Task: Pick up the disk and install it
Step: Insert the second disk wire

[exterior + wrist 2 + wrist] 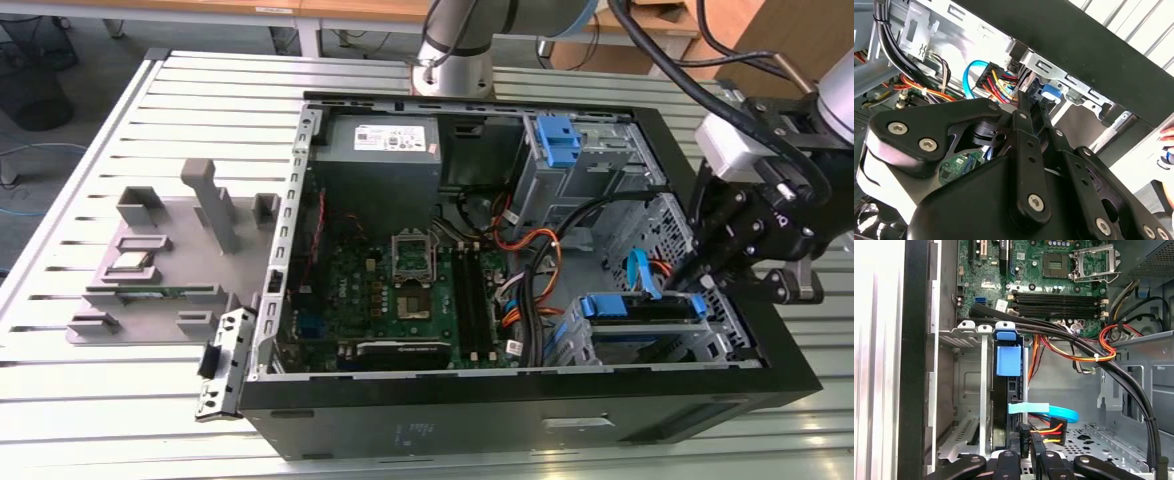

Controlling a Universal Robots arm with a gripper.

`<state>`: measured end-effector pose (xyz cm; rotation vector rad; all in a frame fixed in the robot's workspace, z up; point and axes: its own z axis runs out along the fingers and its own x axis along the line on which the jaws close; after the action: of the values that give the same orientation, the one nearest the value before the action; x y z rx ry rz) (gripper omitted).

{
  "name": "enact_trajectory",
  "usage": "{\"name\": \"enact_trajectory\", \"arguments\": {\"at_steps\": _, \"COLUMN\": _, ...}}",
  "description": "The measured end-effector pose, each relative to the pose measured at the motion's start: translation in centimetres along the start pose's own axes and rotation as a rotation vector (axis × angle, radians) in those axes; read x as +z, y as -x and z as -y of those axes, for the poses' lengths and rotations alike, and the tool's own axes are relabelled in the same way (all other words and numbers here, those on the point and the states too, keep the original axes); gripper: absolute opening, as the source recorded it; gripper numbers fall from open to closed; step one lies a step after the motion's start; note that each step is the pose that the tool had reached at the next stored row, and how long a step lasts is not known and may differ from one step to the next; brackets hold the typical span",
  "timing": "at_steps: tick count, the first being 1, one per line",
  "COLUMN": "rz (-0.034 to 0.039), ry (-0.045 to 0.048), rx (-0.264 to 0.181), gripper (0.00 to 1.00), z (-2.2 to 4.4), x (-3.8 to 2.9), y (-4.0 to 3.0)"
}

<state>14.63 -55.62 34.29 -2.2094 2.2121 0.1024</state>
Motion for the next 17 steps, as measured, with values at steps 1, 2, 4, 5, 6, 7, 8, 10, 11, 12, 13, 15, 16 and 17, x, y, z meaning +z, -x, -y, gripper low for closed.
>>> {"name": "enact_trajectory", "arguments": {"at_steps": 1, "rz": -0.0004, "ry": 0.0000, "rx": 0.000, "gripper": 0.24, "z": 0.00, "x": 0.01, "y": -0.05}}
{"name": "enact_trajectory", "arguments": {"at_steps": 2, "rz": -0.0008, "ry": -0.0001, "rx": 0.000, "gripper": 0.24, "z": 0.00, "x": 0.01, "y": -0.14}}
{"name": "enact_trajectory", "arguments": {"at_steps": 4, "rz": -0.0009, "ry": 0.0000, "rx": 0.000, "gripper": 0.24, "z": -0.03, "x": 0.00, "y": -0.43}}
{"name": "enact_trajectory", "arguments": {"at_steps": 5, "rz": -0.0008, "ry": 0.0000, "rx": 0.000, "gripper": 0.24, "z": -0.04, "x": 0.01, "y": -0.58}}
{"name": "enact_trajectory", "arguments": {"at_steps": 6, "rz": -0.0009, "ry": 0.0000, "rx": 0.000, "gripper": 0.24, "z": -0.05, "x": 0.00, "y": -0.74}}
{"name": "enact_trajectory", "arguments": {"at_steps": 7, "rz": -0.0008, "ry": 0.0000, "rx": 0.000, "gripper": 0.24, "z": -0.07, "x": 0.00, "y": -0.90}}
{"name": "enact_trajectory", "arguments": {"at_steps": 8, "rz": -0.0009, "ry": -0.0001, "rx": 0.000, "gripper": 0.24, "z": -0.11, "x": 0.01, "y": -1.08}}
{"name": "enact_trajectory", "arguments": {"at_steps": 10, "rz": -0.0002, "ry": -0.0010, "rx": -0.001, "gripper": 0.24, "z": -0.20, "x": 0.09, "y": -1.38}}
{"name": "enact_trajectory", "arguments": {"at_steps": 11, "rz": 0.0025, "ry": -0.0023, "rx": -0.002, "gripper": 0.24, "z": -0.26, "x": 0.16, "y": -1.46}}
{"name": "enact_trajectory", "arguments": {"at_steps": 12, "rz": 0.0061, "ry": -0.0039, "rx": -0.003, "gripper": 0.24, "z": -0.31, "x": 0.21, "y": -1.49}}
{"name": "enact_trajectory", "arguments": {"at_steps": 13, "rz": 0.0098, "ry": -0.0054, "rx": -0.004, "gripper": 0.24, "z": -0.36, "x": 0.25, "y": -1.51}}
{"name": "enact_trajectory", "arguments": {"at_steps": 15, "rz": 0.0211, "ry": -0.0081, "rx": -0.007, "gripper": 0.24, "z": -0.42, "x": 0.30, "y": -1.51}}
{"name": "enact_trajectory", "arguments": {"at_steps": 16, "rz": 0.0250, "ry": -0.0089, "rx": -0.008, "gripper": 0.24, "z": -0.43, "x": 0.31, "y": -1.51}}
{"name": "enact_trajectory", "arguments": {"at_steps": 17, "rz": 0.0267, "ry": -0.0090, "rx": -0.008, "gripper": 0.24, "z": -0.43, "x": 0.31, "y": -1.51}}
